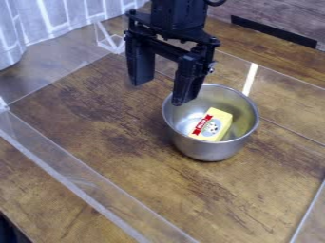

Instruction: Remove the yellow object from inside the silver pot and put it on the table

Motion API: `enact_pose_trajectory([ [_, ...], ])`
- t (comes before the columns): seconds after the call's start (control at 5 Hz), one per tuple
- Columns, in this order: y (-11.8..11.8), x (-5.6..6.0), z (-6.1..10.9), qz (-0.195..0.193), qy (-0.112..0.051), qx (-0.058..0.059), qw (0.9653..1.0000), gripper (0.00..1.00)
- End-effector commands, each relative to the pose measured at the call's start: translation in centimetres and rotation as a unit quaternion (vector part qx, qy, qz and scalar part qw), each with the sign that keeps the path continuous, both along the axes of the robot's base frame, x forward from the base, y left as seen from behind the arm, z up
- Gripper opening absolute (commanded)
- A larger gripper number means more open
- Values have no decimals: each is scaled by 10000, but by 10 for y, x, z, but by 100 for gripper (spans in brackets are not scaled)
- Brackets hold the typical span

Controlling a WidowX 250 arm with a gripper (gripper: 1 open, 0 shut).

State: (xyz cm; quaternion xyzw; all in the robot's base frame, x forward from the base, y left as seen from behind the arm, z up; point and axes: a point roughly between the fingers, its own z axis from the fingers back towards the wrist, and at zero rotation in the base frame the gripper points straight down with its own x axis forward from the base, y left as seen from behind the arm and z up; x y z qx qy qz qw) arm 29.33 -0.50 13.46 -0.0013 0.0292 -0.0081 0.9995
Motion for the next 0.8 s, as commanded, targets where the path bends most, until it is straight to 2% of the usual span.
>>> enact_pose_trajectory([
  [0.0, -15, 0, -12, -174, 14, -9, 9998, 100],
  [0.2, -22, 3, -25, -221, -5, -16, 9998, 100],
  [0.4, -27, 20, -39, -242, -103, 94, 9996, 100],
  [0.6, -30, 49, -42, -586, -207, 197, 9979, 100],
])
